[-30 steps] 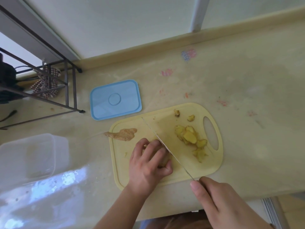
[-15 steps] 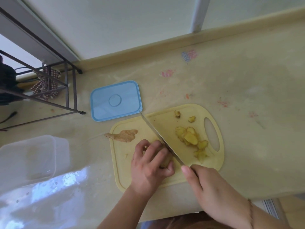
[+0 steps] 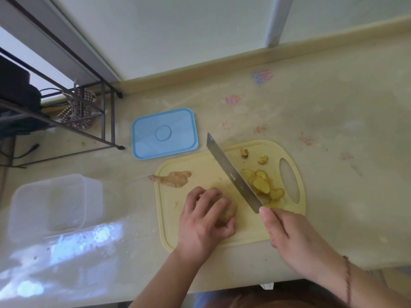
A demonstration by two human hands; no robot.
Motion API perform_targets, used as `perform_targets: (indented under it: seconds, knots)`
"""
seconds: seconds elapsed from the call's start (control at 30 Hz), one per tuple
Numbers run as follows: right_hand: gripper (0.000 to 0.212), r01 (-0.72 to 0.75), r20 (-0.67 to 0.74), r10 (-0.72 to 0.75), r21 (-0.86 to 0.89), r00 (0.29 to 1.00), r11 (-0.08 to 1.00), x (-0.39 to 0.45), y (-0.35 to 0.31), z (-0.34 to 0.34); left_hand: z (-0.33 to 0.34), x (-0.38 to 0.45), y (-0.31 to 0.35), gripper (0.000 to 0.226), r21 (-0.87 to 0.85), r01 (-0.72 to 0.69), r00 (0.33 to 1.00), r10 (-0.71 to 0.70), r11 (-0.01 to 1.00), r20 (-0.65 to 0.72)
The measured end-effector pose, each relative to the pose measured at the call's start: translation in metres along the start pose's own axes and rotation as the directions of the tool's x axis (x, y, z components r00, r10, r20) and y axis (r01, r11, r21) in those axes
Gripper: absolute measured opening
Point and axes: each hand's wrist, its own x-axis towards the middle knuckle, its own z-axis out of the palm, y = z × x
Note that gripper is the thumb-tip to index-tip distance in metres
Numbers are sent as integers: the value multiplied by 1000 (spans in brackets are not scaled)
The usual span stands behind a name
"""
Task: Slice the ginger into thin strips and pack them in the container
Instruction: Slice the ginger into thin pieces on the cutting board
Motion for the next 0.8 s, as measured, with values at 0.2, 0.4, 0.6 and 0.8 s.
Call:
perform_targets:
  seconds: [0.2, 0.4, 0.6, 0.8]
  knots:
    - [55, 48, 54, -45, -46, 997, 998, -23, -13, -4, 2, 0, 1, 23, 11, -7, 1000, 7, 1000, -26]
    - [53, 57, 69, -51, -91, 996, 994, -28, -18, -6, 6, 0, -3, 23, 26, -32, 999, 33, 999, -39]
    - [56, 41, 64, -34, -112, 997, 993, -26, -18, -2, 10, 2, -6, 20, 4, -50, 997, 50, 999, -61]
    - [52, 63, 71, -56, -108, 996, 992, -12, -16, 3, 10, 3, -7, 23, 5, -61, 996, 61, 998, -67]
